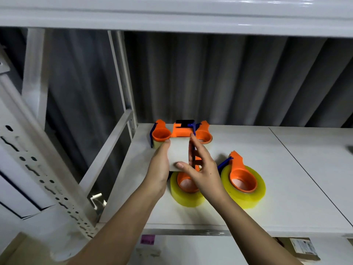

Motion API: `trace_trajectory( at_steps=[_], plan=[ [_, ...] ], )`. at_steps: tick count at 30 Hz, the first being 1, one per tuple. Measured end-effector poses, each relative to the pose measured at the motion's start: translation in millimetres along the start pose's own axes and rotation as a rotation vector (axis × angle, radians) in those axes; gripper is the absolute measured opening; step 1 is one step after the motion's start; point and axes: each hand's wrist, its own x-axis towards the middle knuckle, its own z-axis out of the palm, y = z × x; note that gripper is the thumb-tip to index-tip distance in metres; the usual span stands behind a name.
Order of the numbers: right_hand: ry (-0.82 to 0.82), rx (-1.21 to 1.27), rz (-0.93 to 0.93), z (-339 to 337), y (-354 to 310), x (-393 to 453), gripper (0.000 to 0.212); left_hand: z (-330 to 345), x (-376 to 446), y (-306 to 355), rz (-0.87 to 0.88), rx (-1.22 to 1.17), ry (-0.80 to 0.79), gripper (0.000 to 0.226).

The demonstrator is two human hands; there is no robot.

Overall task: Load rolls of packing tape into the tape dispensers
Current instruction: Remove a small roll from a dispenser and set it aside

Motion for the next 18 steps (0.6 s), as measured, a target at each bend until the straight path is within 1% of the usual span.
trace_trajectory(
  at_steps=[3,7,11,15,18],
  plan=[
    [0.001,0.001,-0.002,-1.2,-0.8,-1.0,0.083,4.3,-2.3,0.9,0.002,-0.047,-0.012,0.033],
    [0.034,-0.122,-0.060,-3.5,-0.9,-0.3,0.075,7.1,-4.4,3.0,-0.006,-0.080,-0.048,0.034],
    [0.072,-0.173,-0.076,-2.5,-0.5,-2.4,0.071,6.5,-3.7,5.4,-0.039,-0.135,-0.019,0.031],
    [0.109,-0.216,-0.068,-3.6,-3.5,0.0,0.066,11.5,-1.8,6.6,-0.079,-0.245,-0.018,0.037],
    [0.132,-0.240,-0.076,-3.2,-0.4,1.0,0.062,15.2,-1.8,6.8,-0.100,-0.279,-0.013,0.037]
  ],
)
